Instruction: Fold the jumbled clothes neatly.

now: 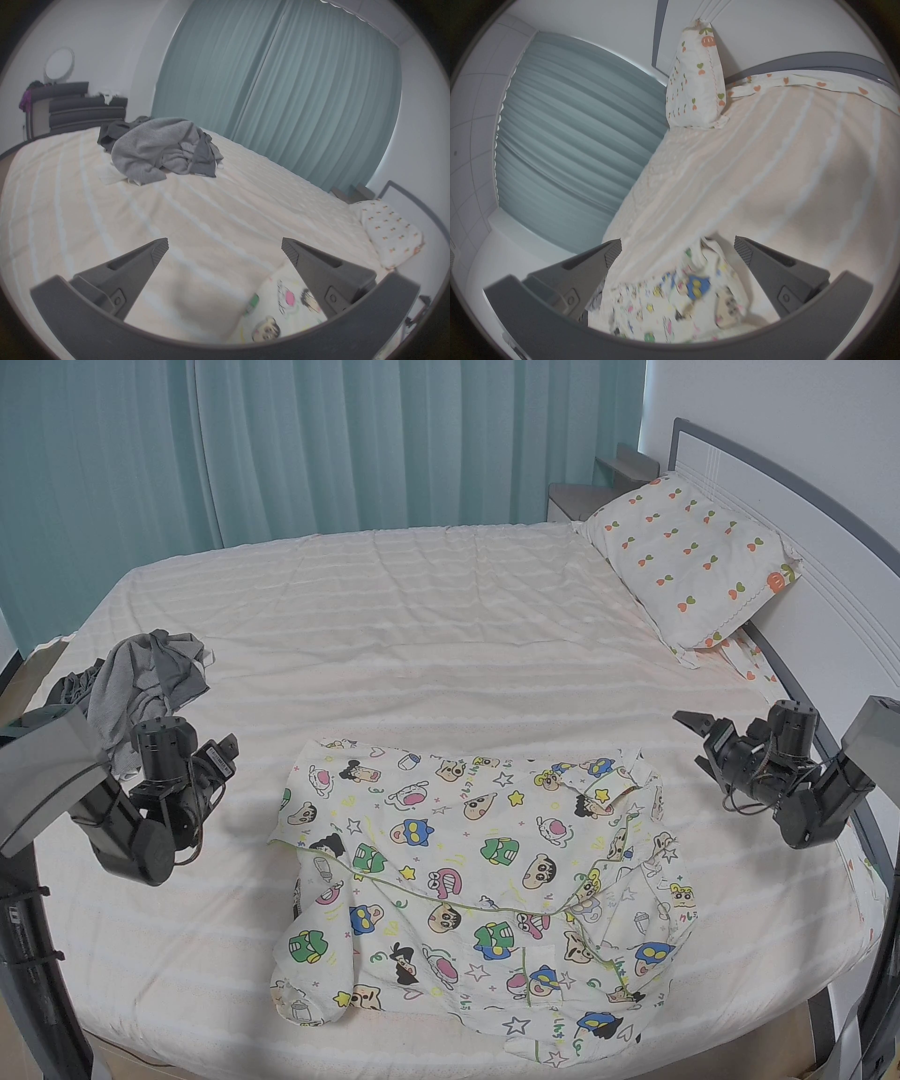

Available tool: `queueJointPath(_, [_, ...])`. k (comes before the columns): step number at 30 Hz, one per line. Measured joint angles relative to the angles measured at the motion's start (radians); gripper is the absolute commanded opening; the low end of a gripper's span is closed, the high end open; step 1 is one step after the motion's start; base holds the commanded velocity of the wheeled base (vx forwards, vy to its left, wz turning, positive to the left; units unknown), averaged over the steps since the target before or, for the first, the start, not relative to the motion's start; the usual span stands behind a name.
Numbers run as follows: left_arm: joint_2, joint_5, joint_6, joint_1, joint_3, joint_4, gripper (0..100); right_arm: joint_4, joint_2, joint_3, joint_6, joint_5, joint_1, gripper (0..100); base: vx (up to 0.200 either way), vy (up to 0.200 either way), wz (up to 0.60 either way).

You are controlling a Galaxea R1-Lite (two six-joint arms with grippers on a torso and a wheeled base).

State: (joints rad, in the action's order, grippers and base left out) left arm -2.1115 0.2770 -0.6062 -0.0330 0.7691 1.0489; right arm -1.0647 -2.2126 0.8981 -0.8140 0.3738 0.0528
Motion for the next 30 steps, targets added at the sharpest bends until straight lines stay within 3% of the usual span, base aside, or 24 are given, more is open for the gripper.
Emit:
queueJointPath(7, [0.267, -0.239, -0.086, -0.003, -0.32, 0.0, 100, -0.003, 0.074, -0.268, 0.244, 0.264, 0.114, 100, 0.0, 0.0, 0.0])
queueJointPath(13, [0.504, -0.4, -0.181, -0.014, -0.499, -0.001, 100, -0.01, 0.071, -0.38, 0.375, 0.41, 0.191, 100, 0.0, 0.0, 0.0])
queueJointPath(23, [0.59, -0.456, -0.218, -0.027, -0.569, 0.0, 100, -0.016, -0.01, -0.391, 0.429, 0.445, 0.181, 100, 0.0, 0.0, 0.0])
queueJointPath(30, [0.565, -0.458, -0.223, -0.028, -0.578, 0.001, 100, -0.015, -0.077, -0.34, 0.456, 0.443, 0.117, 100, 0.0, 0.0, 0.0])
